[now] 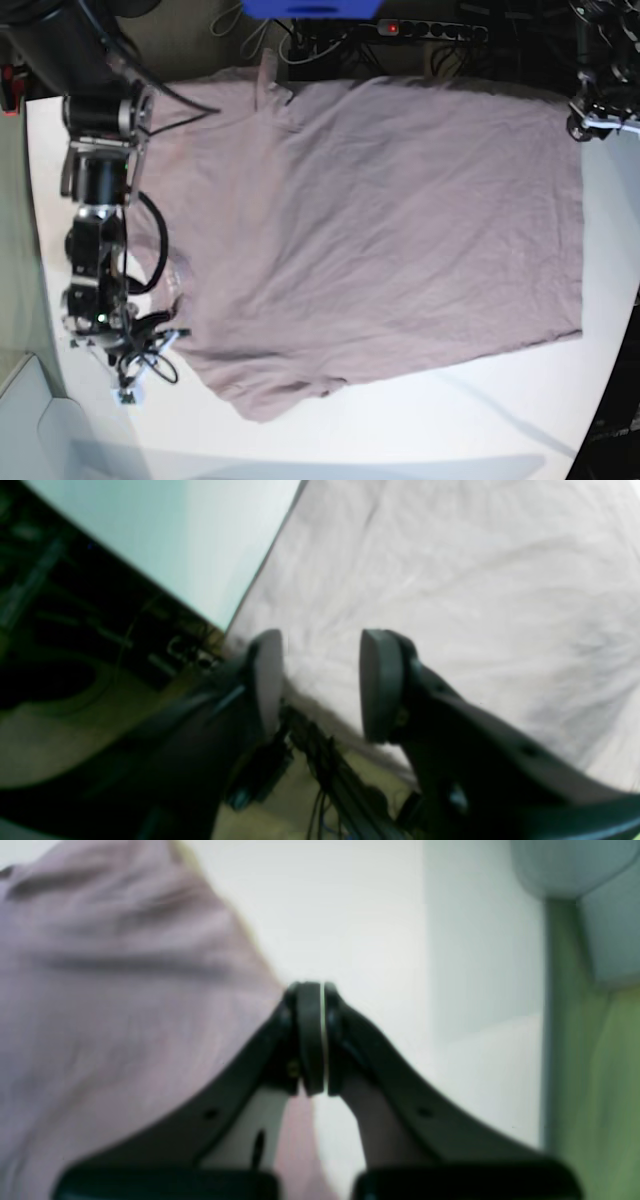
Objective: Layout the t-shirt on the table in an organized manner, then fold the t-shirt properly
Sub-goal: 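Release the shirt side with the left gripper and pull the right gripper outward, then grasp the shirt side edge with the left gripper and the collar corner with the right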
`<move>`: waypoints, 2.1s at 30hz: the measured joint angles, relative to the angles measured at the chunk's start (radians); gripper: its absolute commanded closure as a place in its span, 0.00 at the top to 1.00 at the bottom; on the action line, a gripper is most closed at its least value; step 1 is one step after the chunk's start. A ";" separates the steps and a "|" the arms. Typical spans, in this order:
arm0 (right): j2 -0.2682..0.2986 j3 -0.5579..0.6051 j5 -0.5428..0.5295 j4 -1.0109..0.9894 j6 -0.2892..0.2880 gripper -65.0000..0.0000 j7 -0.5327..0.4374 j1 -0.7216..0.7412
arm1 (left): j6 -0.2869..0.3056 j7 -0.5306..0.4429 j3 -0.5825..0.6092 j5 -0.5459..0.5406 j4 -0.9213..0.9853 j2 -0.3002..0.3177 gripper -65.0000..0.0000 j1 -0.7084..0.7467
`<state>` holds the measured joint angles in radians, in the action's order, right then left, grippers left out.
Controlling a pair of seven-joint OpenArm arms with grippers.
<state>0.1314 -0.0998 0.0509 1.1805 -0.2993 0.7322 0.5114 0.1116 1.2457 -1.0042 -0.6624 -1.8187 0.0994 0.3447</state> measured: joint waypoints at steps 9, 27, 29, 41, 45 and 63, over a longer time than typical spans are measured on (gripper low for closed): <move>-0.096 0.005 -0.005 0.606 -0.016 0.00 0.135 -0.389 | -0.002 -0.072 0.120 0.167 0.129 0.007 0.34 -0.148; -0.023 0.001 -0.009 0.811 -0.016 0.00 0.173 -0.709 | 0.012 -0.643 0.407 0.479 0.775 0.134 0.29 -0.499; -0.023 -0.014 -0.019 0.811 -0.016 0.00 0.164 -0.720 | 0.007 -0.676 0.428 0.491 0.876 0.159 0.29 -0.575; -0.019 -0.140 -0.011 0.817 -0.015 0.00 0.176 -0.762 | 0.002 -0.351 0.505 0.437 0.691 0.085 0.29 -0.648; -0.018 -0.146 -0.014 0.816 -0.015 0.00 0.161 -0.754 | -0.006 -0.299 0.501 0.385 0.458 0.098 0.29 -0.531; -0.038 -0.142 -0.015 0.818 -0.016 0.00 0.165 -0.758 | 0.002 -0.360 0.259 0.364 0.409 0.222 0.44 -0.256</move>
<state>0.0933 -0.2420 0.0360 1.9984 -0.3157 0.8974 -0.2462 0.1135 0.8856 -0.7452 -0.2981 -1.4101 0.3218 0.0887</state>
